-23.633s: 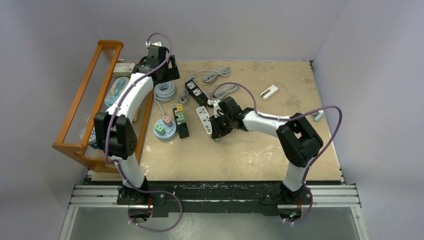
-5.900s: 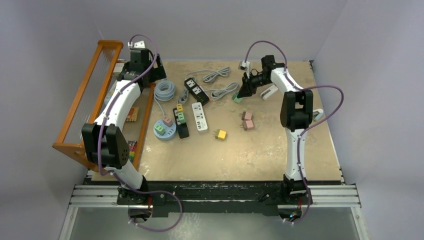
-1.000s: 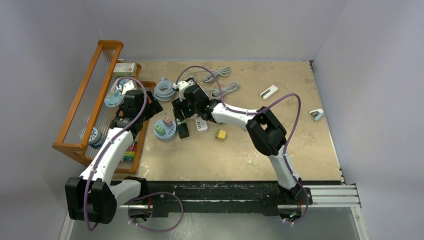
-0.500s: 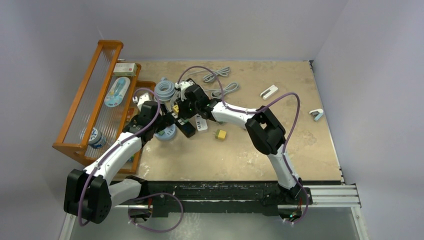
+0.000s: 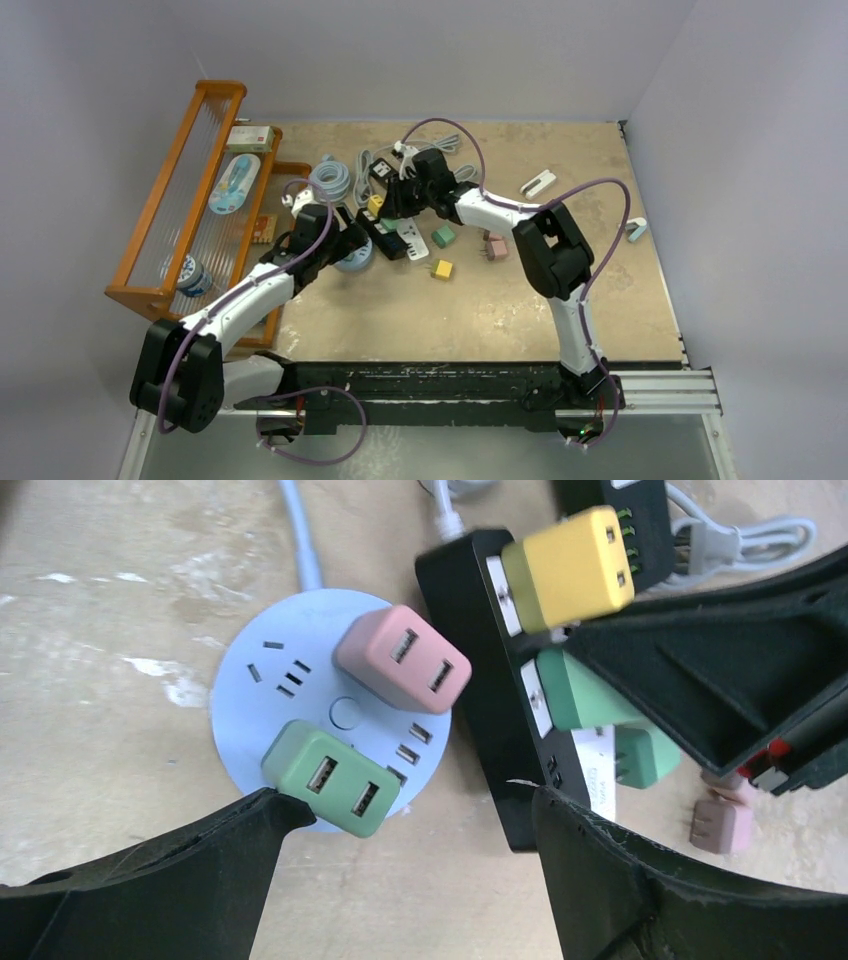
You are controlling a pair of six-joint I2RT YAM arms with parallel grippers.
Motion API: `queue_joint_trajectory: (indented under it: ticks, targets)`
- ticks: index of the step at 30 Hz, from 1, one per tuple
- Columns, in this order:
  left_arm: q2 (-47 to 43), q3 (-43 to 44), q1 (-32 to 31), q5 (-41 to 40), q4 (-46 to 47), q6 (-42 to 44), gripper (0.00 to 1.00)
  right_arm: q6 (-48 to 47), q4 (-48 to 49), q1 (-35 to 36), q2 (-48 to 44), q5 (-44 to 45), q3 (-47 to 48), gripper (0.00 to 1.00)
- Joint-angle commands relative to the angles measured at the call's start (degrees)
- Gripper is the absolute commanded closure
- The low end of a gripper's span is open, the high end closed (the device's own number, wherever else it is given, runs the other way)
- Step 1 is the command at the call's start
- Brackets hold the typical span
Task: Pull the plug off the socket
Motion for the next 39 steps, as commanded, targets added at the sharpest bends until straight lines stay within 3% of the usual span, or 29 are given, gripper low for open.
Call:
queue_joint_trajectory:
  ticks: [1,8,28,39]
  targets:
    - [1.1,3.7,-1.8,2.3,2.6,-1.7,0.09,3.3,7.6,-0.1,-7.2,-2.2,0.8,1.0]
    - [-1.0,12.7,-1.8,-3.3,-7.7,2.8,0.08,0.9,5.8,-0.5,-8.8,0.8,4.9,1.0]
    - [5.5,15.3,-1.8,-2.7,3.2,1.7,0.08,7.7,14.8,-0.8,-13.0,-13.4,9.5,1.0]
    - [-0.9,11.7,-1.7,0.0,10.0,-0.3,0.08,8.7,16.7,-1.5,-13.3,-13.8,7.8,1.0]
